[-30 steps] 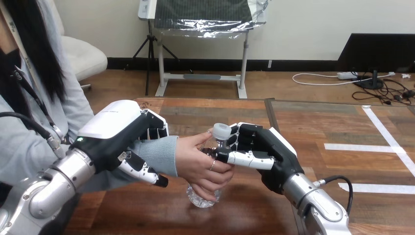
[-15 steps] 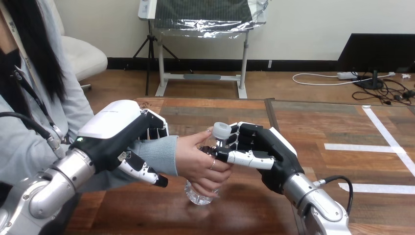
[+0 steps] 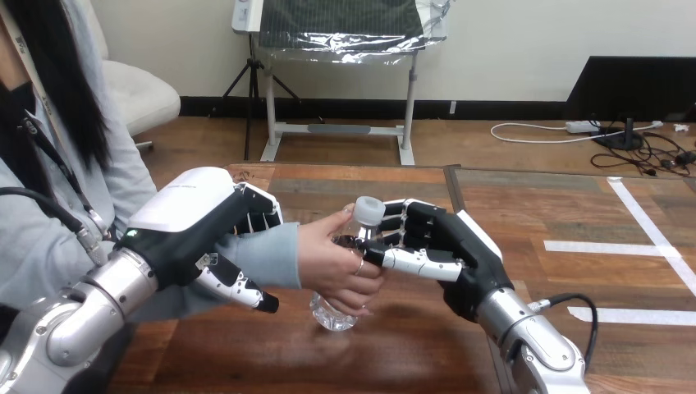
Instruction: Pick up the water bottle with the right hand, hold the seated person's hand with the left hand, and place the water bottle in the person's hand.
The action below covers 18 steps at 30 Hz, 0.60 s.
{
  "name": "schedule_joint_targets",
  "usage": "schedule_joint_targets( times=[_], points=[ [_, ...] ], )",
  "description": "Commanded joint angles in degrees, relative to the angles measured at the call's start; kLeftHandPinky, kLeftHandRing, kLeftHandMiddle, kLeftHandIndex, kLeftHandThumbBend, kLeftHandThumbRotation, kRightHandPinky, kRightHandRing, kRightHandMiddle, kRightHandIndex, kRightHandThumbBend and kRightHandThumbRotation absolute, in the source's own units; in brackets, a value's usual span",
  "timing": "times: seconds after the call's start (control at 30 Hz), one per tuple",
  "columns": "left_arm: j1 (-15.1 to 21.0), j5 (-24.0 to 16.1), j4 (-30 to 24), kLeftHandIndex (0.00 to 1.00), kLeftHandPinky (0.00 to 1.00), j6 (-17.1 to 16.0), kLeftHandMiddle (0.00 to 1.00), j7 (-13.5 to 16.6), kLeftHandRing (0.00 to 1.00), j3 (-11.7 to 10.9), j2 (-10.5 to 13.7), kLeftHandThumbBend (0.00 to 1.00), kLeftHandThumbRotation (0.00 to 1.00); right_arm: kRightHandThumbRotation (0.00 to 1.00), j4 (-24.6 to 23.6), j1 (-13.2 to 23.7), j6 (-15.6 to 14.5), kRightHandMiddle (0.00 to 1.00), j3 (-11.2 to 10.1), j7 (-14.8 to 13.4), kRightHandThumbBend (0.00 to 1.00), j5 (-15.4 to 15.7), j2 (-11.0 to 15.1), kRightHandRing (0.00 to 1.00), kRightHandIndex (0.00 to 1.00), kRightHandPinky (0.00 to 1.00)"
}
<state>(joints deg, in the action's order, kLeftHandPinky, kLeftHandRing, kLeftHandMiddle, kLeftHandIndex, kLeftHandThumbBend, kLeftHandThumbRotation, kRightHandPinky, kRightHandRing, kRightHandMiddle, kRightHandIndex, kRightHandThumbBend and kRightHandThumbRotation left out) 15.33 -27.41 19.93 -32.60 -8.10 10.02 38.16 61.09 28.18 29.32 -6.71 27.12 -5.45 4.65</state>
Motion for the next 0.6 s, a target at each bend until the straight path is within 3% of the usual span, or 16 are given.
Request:
schedule_joint_targets(
  times=[0.0, 0.57],
  points=[
    [3.4, 0.7, -1.5, 0.49, 0.38, -2.5, 0.47, 0.9, 0.43, -1.0, -0.2, 0.97, 0.03, 0.05, -1.1, 4.8, 2.1, 0.66, 0.7, -3.1, 0.72, 2.0, 1.9, 0.62, 0.66, 0.56],
    [2.1, 0.3, -3.8, 0.63, 0.49, -1.5, 0.60, 0.7, 0.55, -1.4, 0.4, 0.99, 0.17, 0.36, -0.6, 5.0, 3.3, 0.78, 2.2, -5.3, 0.74, 5.3, 3.1, 0.77, 0.80, 0.75]
  ],
)
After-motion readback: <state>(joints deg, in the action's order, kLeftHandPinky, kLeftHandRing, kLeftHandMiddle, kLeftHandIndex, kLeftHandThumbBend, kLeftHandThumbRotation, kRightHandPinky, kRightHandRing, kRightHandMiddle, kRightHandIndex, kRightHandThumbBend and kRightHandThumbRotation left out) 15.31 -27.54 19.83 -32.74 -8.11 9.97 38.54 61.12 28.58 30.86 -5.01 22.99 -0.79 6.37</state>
